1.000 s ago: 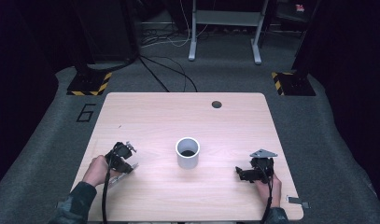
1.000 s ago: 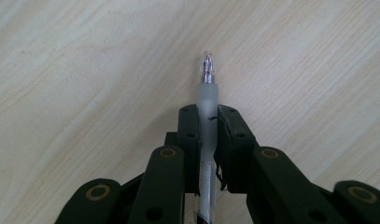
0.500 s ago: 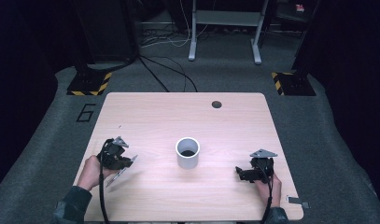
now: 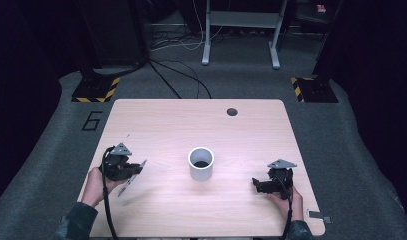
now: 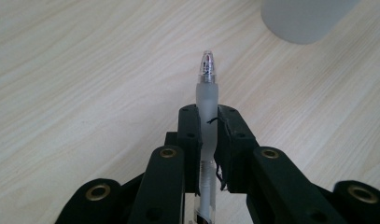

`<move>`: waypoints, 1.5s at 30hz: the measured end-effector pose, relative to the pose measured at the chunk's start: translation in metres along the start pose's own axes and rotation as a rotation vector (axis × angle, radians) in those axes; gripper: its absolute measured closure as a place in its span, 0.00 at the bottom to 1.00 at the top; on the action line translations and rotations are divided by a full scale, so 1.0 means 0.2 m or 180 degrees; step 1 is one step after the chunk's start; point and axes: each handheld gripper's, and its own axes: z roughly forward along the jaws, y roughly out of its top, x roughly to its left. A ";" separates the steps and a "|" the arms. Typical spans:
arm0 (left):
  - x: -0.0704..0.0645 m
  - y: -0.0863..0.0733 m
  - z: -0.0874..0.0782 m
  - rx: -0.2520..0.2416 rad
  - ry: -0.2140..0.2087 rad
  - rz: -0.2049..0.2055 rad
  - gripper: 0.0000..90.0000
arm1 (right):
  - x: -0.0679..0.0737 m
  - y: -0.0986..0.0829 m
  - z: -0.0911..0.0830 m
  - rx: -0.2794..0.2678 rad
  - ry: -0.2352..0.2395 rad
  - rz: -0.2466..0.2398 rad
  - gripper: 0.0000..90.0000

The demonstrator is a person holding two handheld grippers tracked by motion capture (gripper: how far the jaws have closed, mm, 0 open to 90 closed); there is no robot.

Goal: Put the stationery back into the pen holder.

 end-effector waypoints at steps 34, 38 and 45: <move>-0.08 0.25 -0.05 -0.1167 -0.0062 -0.0010 0.89 | 0.01 -0.01 -0.01 0.0000 -0.0029 0.0052 0.00; -0.09 0.27 -0.05 -0.1262 -0.0072 -0.0018 0.89 | 0.01 -0.01 -0.01 -0.0003 -0.0029 0.0030 0.00; -0.08 0.32 -0.03 -0.1371 -0.0127 -0.0044 0.89 | 0.01 -0.01 -0.01 -0.0004 -0.0029 0.0033 0.00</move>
